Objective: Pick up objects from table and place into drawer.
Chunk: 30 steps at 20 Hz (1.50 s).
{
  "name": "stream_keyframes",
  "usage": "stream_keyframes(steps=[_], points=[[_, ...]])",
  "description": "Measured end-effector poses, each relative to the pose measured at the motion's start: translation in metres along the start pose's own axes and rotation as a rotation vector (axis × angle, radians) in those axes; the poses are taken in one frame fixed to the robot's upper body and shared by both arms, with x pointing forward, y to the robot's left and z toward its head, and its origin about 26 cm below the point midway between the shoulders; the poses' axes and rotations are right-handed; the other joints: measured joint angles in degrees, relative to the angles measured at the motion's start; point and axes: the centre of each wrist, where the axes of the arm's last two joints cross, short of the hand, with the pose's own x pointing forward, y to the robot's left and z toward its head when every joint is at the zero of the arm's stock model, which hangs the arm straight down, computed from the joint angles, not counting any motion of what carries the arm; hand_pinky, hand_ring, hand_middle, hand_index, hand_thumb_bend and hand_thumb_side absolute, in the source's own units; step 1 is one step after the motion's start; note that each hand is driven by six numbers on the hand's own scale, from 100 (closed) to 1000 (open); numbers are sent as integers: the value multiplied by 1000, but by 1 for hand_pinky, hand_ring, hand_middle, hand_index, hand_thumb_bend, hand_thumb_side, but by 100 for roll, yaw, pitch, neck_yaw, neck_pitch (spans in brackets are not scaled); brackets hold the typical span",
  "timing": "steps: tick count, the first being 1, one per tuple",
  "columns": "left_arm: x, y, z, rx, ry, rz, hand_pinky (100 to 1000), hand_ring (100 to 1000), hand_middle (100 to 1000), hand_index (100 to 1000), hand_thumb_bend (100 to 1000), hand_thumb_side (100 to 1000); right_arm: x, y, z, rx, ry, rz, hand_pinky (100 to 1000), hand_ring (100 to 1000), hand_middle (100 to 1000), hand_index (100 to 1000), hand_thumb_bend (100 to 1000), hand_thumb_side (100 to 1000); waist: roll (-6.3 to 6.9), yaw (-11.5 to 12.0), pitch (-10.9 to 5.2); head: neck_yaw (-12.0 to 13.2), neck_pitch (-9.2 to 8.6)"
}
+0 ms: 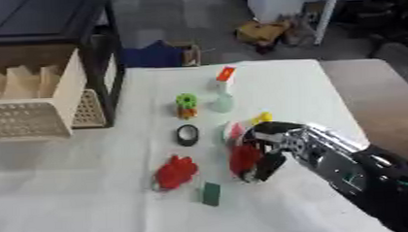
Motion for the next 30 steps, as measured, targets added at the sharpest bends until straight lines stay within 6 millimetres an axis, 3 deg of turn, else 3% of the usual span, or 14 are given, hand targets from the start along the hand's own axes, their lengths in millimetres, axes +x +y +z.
stream_keyframes(steps=[2, 8, 17, 24, 30], points=[[0, 0, 0, 0, 0, 1, 614, 548, 623, 825, 100, 1000, 0, 0, 0, -7, 2, -9, 489, 663, 569, 717, 100, 324, 0, 0, 0, -1, 0], [0, 0, 0, 0, 2, 4, 613, 549, 624, 825, 100, 1000, 1, 0, 1, -24, 2, -27, 467, 645, 551, 701, 100, 316, 0, -2, 0, -2, 0], [0, 0, 0, 0, 3, 6, 612, 550, 624, 825, 100, 1000, 9, -7, 8, -78, -24, -53, 448, 628, 531, 686, 100, 400, -3, -13, -2, -2, -1], [0, 0, 0, 0, 3, 9, 610, 551, 625, 824, 100, 1000, 18, -22, 27, -155, -63, -62, 430, 611, 509, 669, 100, 487, -14, -19, -25, 2, -2], [0, 0, 0, 1, 4, 10, 609, 552, 624, 825, 100, 1000, 28, -40, 53, -237, -111, -65, 404, 589, 488, 643, 100, 498, -45, -27, -55, 8, -2]])
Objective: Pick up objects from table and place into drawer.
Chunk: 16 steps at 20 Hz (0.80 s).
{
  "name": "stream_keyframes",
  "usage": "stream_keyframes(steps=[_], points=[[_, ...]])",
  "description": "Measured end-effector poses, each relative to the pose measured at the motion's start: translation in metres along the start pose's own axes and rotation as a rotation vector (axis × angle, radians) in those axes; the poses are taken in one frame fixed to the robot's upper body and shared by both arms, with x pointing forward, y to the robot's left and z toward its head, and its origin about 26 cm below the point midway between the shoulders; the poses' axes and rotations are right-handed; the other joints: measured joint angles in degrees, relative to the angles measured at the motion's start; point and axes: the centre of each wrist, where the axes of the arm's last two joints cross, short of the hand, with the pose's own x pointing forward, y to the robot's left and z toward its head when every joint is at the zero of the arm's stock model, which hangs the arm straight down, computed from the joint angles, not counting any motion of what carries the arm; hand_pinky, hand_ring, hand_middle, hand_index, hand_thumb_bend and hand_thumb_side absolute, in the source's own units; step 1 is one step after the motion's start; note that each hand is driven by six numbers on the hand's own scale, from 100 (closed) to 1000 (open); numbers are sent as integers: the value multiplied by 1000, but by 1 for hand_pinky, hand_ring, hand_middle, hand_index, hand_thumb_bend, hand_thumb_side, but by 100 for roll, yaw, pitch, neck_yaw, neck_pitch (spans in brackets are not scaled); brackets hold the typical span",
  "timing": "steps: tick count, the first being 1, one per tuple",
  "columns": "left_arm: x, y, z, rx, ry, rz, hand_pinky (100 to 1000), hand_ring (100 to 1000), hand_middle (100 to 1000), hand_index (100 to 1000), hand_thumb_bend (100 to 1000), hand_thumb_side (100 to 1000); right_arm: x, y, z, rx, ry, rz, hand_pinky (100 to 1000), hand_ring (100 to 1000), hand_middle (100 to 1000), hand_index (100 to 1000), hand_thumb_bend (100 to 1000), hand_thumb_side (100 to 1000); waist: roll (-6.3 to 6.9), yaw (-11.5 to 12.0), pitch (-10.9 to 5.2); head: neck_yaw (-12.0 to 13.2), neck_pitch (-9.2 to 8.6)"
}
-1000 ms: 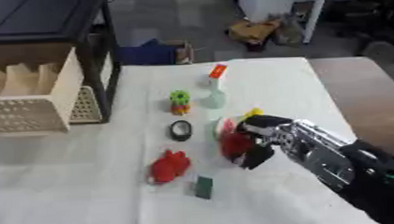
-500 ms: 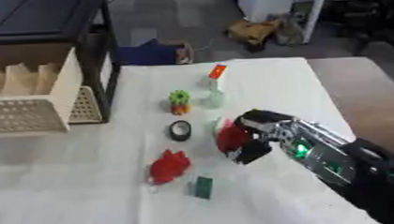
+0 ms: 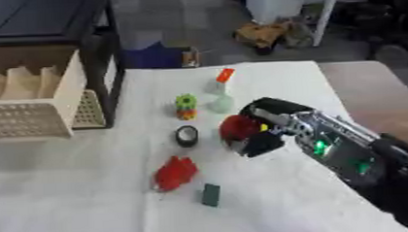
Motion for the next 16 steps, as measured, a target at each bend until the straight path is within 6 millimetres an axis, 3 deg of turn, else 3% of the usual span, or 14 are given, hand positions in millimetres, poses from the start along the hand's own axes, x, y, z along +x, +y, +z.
stream_keyframes(steps=[9, 16], points=[[0, 0, 0, 3, -2, 3, 608, 555, 624, 825, 100, 1000, 23, -37, 29, -135, -68, -13, 389, 568, 471, 631, 100, 497, -25, 17, -38, 70, 0], [0, 0, 0, 3, -3, 3, 608, 556, 624, 824, 100, 1000, 41, -69, 40, -236, -131, 0, 387, 559, 465, 630, 100, 505, -44, 45, -77, 98, 0]])
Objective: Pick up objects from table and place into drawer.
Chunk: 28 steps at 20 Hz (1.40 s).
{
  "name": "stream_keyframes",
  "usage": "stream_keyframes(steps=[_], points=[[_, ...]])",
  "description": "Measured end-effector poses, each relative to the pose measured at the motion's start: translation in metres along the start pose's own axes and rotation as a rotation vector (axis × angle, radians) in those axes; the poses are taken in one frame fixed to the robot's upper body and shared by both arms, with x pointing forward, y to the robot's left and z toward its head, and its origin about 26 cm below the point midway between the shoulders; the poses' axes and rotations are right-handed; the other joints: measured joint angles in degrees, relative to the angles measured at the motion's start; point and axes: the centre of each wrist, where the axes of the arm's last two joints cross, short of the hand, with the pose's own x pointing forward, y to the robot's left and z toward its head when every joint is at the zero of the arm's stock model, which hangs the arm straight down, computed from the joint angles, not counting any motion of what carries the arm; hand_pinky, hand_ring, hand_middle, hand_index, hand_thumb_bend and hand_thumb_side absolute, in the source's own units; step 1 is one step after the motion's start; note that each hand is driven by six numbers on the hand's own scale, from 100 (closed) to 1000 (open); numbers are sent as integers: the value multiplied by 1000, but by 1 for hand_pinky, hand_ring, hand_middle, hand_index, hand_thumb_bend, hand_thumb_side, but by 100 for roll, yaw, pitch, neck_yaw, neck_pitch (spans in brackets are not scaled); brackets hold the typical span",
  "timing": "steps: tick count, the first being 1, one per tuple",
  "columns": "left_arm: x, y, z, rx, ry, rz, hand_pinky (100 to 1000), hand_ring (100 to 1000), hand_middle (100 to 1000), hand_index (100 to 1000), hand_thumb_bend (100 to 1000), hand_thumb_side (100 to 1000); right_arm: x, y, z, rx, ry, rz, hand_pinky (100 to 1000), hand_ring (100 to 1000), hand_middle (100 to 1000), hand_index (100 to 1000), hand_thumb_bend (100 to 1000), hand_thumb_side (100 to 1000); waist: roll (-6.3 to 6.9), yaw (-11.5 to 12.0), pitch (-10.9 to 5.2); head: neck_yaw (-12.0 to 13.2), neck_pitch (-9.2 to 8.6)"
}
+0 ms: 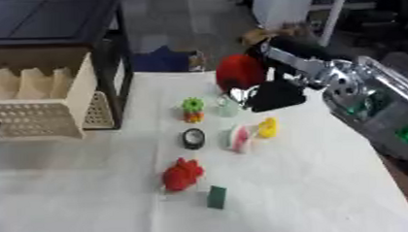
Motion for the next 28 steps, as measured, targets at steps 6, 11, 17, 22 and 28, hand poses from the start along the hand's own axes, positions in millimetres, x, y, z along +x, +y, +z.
stream_keyframes(steps=[6, 11, 17, 22, 28], points=[[0, 0, -1, 0, -2, 2, 608, 558, 625, 824, 100, 1000, 20, -25, -5, -68, -54, -7, 386, 553, 461, 629, 100, 501, -31, 8, -46, -5, 1], [1, 0, -1, -1, -3, 3, 608, 558, 625, 824, 100, 1000, 34, -41, -19, -121, -96, -23, 388, 551, 458, 628, 100, 508, -41, 16, -83, -21, 4], [1, 0, -1, -1, 0, 9, 607, 559, 625, 824, 100, 1000, 52, -52, -44, -189, -129, -21, 391, 546, 454, 626, 100, 506, -40, 27, -115, -64, 6], [1, -1, -1, -4, 2, 10, 607, 560, 625, 824, 100, 1000, 65, -55, -65, -218, -141, -16, 392, 546, 454, 626, 100, 508, -42, 48, -131, -109, 7], [1, -2, -1, -11, -1, 19, 607, 560, 625, 824, 100, 1000, 78, -52, -92, -222, -147, -16, 400, 543, 451, 625, 100, 507, -54, 146, -132, -200, 1]])
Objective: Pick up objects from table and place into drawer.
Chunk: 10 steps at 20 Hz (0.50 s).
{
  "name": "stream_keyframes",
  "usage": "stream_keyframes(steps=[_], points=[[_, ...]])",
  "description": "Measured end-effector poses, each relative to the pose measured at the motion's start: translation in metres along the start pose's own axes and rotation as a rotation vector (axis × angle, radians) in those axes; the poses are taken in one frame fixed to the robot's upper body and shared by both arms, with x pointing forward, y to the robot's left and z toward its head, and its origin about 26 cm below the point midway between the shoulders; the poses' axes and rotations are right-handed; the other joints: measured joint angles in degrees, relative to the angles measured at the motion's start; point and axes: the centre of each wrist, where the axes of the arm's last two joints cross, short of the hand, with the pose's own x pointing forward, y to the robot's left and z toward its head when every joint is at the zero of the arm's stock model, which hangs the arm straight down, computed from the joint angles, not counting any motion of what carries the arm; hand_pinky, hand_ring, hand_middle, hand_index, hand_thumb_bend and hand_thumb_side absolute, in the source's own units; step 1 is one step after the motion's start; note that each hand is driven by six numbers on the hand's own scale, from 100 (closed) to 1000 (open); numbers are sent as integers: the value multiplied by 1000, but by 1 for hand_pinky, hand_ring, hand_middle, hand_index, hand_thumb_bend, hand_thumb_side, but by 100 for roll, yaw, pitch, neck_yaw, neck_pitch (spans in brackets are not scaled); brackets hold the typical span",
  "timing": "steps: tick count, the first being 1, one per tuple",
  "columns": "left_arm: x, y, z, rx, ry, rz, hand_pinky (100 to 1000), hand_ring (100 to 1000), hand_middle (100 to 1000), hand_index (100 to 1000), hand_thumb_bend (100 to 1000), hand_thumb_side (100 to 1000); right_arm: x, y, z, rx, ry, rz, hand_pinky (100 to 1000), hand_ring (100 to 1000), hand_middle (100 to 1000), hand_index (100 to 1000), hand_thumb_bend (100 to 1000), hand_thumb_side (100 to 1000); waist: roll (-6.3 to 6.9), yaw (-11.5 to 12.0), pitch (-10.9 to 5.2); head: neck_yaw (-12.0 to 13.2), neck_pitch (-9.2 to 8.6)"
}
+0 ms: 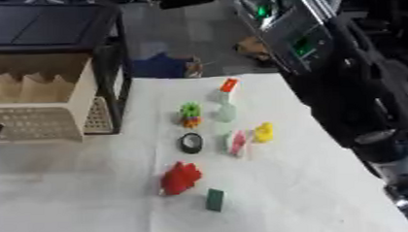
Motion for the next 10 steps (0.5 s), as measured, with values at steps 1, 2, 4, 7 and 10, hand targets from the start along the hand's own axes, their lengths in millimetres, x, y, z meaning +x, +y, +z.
stream_keyframes(steps=[1, 2, 4, 7, 10], points=[[0, 0, 0, 0, 0, 2, 607, 560, 625, 824, 100, 1000, 2, 2, -4, 1, -3, 0, 400, 543, 451, 625, 100, 507, -1, 14, 0, -16, -1], [0, 0, 0, -1, 0, 4, 606, 560, 625, 824, 100, 1000, 3, 4, -7, 0, -2, -1, 402, 542, 451, 625, 100, 508, -1, 21, 0, -33, -2], [0, -1, 0, -4, 0, 7, 606, 560, 625, 824, 100, 1000, 5, 7, -15, -3, -1, -2, 401, 539, 449, 625, 100, 505, -1, 52, 0, -73, -4], [1, -2, -1, -7, -4, 11, 606, 561, 625, 824, 100, 1000, 10, 15, -26, -10, 0, -11, 398, 536, 446, 624, 100, 503, -1, 102, 1, -143, -7], [1, -3, -2, -8, -5, 17, 606, 561, 625, 824, 100, 1000, 14, 24, -36, -8, -3, -19, 398, 535, 445, 623, 100, 503, 0, 150, 10, -206, -7]])
